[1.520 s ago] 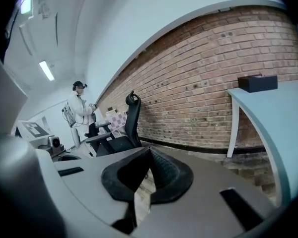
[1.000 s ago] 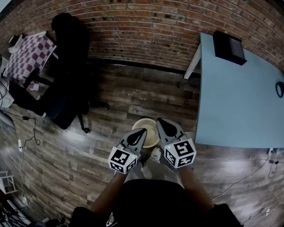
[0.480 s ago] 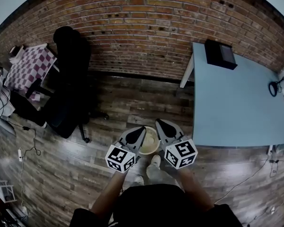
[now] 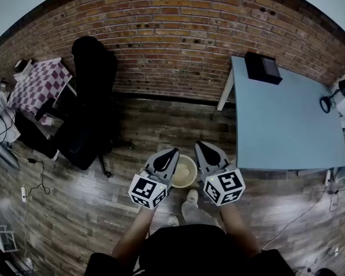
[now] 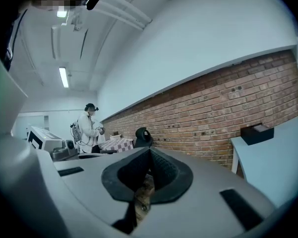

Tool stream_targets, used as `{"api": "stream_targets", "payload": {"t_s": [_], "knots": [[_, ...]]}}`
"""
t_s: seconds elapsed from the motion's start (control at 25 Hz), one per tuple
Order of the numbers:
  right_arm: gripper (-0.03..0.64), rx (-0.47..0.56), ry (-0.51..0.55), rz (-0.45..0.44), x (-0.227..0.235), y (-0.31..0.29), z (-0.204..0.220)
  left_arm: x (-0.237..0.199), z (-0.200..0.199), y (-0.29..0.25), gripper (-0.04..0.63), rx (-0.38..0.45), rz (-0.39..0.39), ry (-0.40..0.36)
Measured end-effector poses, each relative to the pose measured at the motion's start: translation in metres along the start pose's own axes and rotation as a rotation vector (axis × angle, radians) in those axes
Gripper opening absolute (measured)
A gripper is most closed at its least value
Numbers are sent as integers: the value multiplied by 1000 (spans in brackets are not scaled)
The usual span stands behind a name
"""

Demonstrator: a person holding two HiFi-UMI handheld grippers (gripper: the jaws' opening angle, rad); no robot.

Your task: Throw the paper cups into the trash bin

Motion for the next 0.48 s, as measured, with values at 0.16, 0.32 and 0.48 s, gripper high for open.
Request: {"api": "stream_targets", "payload": {"t_s": [0.16, 0.32, 0.48], "knots": [[5, 26, 16, 16, -25, 17, -7, 12, -17, 26, 9, 39, 3, -59], [5, 56, 12, 31, -46, 34, -9, 24, -26, 47, 9, 60, 29, -84], [5, 66, 14, 39, -67, 49, -6, 34, -27, 69, 9, 64, 56, -90]]}}
Point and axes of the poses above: the fingertips, and each gripper's own axes: y backward along the fingers, x to its right, z out of its underside, the point moved 6 cm from there along y, backward along the fingers, and after that the axes turned 1 degree about -z, right-handed, at the moved point
